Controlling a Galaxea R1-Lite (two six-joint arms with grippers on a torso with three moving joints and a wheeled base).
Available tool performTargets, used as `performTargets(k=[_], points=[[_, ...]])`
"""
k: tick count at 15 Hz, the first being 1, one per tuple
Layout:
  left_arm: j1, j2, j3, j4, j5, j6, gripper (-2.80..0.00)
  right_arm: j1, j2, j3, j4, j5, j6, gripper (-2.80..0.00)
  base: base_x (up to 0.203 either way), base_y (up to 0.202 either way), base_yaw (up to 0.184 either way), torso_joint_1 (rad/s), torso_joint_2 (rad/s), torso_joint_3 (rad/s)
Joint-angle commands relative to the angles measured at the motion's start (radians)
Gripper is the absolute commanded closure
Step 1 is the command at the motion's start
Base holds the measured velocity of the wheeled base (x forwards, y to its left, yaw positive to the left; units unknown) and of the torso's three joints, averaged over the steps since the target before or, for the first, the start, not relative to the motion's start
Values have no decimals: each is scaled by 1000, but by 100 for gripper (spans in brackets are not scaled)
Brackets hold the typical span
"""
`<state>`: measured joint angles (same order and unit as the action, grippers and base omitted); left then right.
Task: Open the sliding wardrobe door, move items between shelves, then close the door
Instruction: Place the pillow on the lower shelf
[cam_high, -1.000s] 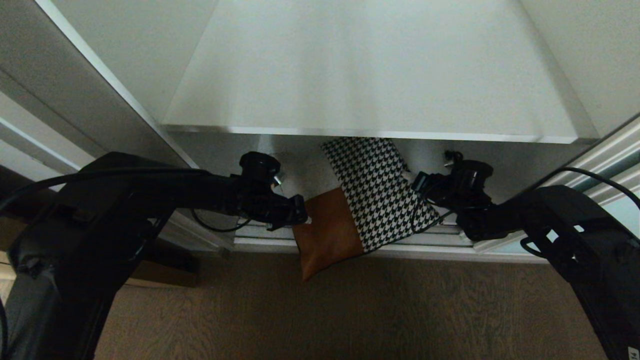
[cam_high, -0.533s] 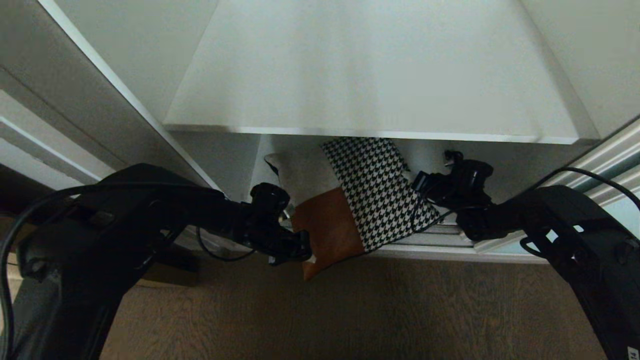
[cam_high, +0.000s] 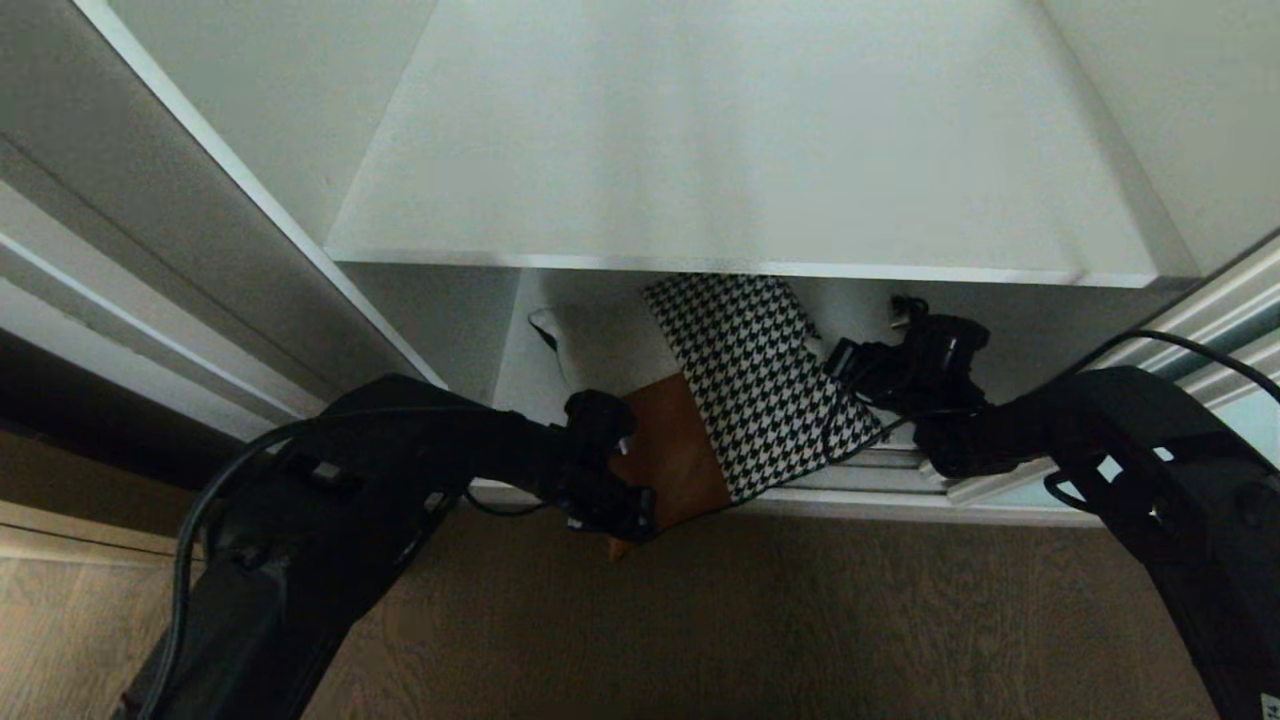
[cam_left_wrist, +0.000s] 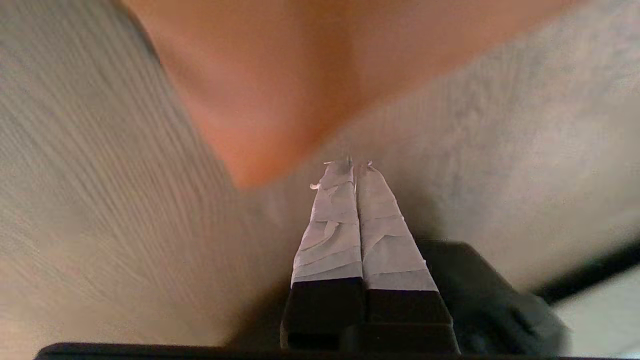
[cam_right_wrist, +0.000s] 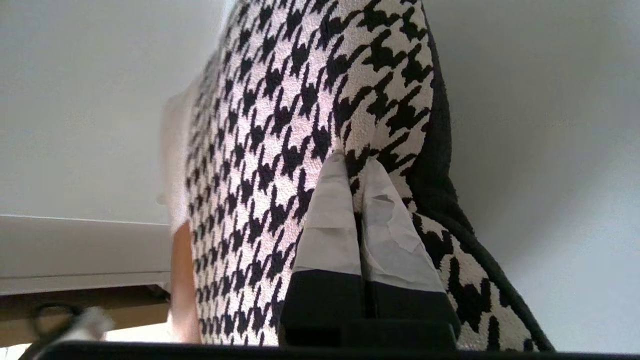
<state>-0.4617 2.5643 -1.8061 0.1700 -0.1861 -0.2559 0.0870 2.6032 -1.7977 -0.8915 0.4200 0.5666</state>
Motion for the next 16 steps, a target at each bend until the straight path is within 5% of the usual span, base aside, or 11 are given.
performTargets(k=[1,10,16], points=[[-5,79,-103,3,32,6,0,0,-10,4,-6,3,3,0,0,0,0,0,0,0],[23,201,-133,-519,323,53,0,0,-34,62,-4,13,-1,0,0,0,0,0,0,0],[80,164,-133,-664,399,50,0,11,-40,62,75,20,-4,0,0,0,0,0,0,0]])
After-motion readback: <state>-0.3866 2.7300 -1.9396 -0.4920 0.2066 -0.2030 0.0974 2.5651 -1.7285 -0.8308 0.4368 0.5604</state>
